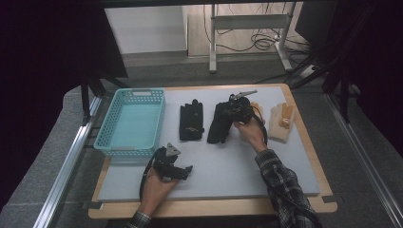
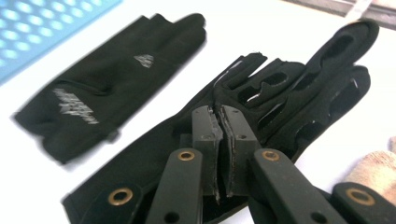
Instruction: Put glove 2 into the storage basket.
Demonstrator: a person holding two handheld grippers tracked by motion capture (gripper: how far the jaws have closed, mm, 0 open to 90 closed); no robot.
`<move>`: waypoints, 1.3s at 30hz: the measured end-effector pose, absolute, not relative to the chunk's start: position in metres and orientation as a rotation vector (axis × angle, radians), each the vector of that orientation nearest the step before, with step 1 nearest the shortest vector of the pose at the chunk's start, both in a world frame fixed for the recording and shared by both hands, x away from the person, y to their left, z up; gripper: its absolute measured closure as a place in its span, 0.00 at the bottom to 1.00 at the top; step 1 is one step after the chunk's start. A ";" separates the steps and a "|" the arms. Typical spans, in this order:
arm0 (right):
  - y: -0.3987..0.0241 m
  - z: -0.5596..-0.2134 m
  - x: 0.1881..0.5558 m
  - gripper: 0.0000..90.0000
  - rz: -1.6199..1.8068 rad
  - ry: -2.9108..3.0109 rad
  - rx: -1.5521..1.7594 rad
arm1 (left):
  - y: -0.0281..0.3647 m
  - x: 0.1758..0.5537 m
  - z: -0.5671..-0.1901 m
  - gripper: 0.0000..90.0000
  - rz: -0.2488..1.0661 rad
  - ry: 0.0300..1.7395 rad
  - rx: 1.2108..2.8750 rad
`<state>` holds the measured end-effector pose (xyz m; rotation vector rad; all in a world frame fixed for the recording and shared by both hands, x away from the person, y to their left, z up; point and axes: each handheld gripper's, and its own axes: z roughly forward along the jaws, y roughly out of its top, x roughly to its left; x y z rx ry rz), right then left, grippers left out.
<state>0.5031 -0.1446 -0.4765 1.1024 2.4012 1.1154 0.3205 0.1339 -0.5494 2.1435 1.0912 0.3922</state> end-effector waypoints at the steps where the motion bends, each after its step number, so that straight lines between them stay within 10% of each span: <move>1: -0.144 -0.473 0.499 0.93 1.127 2.400 1.094 | 0.134 0.320 -0.549 0.03 0.393 1.091 2.143; 19: -0.154 -0.436 0.407 0.93 1.317 2.468 0.974 | 0.134 0.320 -0.549 0.03 0.395 1.092 2.141; 33: -0.156 -0.495 0.380 0.93 1.258 2.520 1.055 | 0.134 0.320 -0.549 0.03 0.394 1.092 2.142; 39: -0.156 -0.502 0.383 0.73 1.155 2.486 0.984 | 0.134 0.320 -0.549 0.03 0.394 1.092 2.142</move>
